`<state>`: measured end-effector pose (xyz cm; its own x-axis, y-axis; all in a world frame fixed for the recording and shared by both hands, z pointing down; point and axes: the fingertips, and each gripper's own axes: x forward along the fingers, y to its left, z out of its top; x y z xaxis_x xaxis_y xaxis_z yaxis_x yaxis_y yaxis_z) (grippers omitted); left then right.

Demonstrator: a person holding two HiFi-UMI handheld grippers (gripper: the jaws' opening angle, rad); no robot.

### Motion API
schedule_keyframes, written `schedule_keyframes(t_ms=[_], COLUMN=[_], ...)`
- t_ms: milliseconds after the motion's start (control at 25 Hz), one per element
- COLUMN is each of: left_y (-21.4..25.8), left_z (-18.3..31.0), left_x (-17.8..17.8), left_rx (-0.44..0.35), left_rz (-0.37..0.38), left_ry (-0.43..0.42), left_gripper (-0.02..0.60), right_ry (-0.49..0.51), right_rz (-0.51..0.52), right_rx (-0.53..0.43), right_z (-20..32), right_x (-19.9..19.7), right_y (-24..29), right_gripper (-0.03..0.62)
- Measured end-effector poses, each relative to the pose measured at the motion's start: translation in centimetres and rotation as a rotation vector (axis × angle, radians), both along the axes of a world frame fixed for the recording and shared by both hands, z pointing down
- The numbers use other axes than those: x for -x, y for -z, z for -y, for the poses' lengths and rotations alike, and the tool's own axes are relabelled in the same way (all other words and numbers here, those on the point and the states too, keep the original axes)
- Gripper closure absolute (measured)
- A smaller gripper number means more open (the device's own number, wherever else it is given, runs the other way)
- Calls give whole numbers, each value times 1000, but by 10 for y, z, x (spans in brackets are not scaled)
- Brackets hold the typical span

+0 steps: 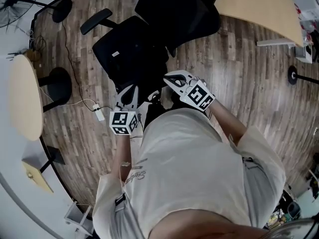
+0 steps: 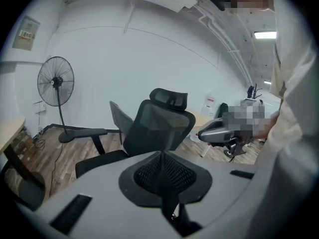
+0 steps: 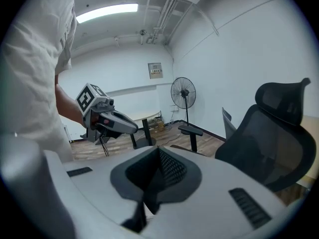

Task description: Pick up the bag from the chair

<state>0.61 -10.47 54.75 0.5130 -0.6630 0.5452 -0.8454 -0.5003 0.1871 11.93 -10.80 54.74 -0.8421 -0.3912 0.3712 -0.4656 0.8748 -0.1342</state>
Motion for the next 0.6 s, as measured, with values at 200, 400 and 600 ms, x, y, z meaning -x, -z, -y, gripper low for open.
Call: schedule_keyframes(t_ms=[200,400,600], left_y=[-13,-29,-52], left_z=[-19,-57,-89], left_x=[17,46,69], left_rx=[26,76,132], left_rz=[10,32,39], left_ry=[124,247,296], left_gripper=[558,558,558], right_ry=[46,86,116], right_rz=[-10,-53,-79], right_rx=[61,138,163], right_z=[14,5,-15], right_x=[-2,0,4], right_y=[-27,-67,-87], right_gripper=[599,597,597])
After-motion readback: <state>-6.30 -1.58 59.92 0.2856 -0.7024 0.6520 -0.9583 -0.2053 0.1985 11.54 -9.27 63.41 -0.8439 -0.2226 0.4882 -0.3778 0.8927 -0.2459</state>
